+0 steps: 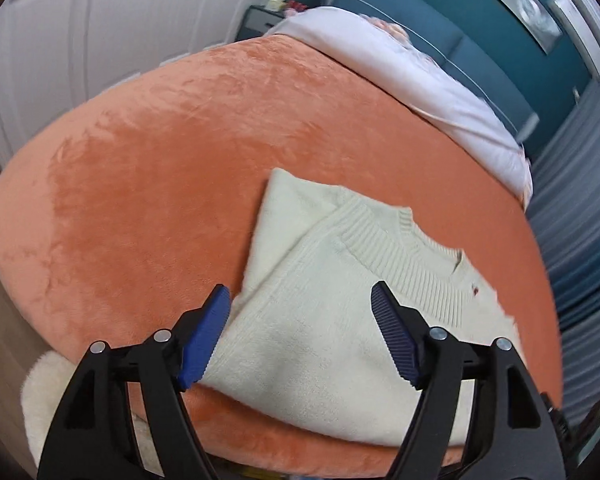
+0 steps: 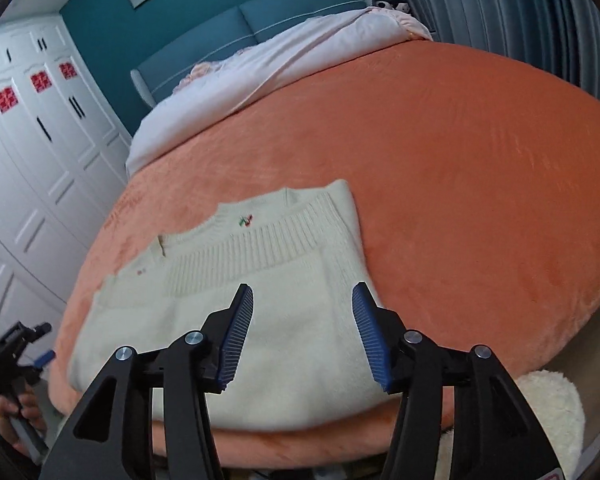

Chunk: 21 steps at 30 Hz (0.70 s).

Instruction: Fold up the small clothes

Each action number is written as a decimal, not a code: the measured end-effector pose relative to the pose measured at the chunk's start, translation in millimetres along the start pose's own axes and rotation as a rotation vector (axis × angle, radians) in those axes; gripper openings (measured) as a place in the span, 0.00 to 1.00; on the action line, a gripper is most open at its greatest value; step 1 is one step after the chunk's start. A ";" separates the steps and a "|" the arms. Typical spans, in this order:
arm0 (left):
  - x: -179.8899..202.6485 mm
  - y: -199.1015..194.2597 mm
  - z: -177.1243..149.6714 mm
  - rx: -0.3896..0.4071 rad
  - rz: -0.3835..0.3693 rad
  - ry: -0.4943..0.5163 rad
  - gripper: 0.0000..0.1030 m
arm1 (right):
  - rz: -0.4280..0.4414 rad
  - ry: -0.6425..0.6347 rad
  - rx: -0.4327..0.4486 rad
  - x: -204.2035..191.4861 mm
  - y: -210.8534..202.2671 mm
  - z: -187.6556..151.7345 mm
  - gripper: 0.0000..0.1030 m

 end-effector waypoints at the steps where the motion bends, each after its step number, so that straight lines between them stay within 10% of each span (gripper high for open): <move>1: 8.5 4.5 1.4 -0.003 -0.002 0.043 0.70 | -0.012 -0.015 -0.006 1.0 1.6 -0.4 0.51; 9: 33.4 93.7 35.4 -0.145 -0.028 0.012 0.77 | -0.037 -0.007 -0.051 15.7 51.1 17.1 0.58; 13: 27.7 118.5 38.1 -0.200 -0.033 -0.028 0.35 | -0.068 0.008 -0.139 13.7 86.5 23.1 0.58; 15: 25.8 117.6 35.8 -0.220 -0.049 -0.030 0.09 | -0.060 -0.005 -0.140 8.9 88.8 21.7 0.40; 16: 25.4 112.8 34.7 -0.221 -0.070 -0.028 0.08 | -0.049 -0.020 -0.139 5.3 87.7 20.8 0.12; 21: 35.2 45.7 48.3 -0.103 -0.189 -0.047 0.07 | 0.057 -0.031 0.029 -16.7 32.1 34.2 0.07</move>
Point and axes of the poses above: each gripper's, at about its wrist camera, not at the fingertips, and y roughly the way its jaws point, x to its right, z to its top, the point moved 2 cm from there along y, roughly the way its jaws point, and after that the axes turned 3 degrees about -y, right-handed, at the moved point
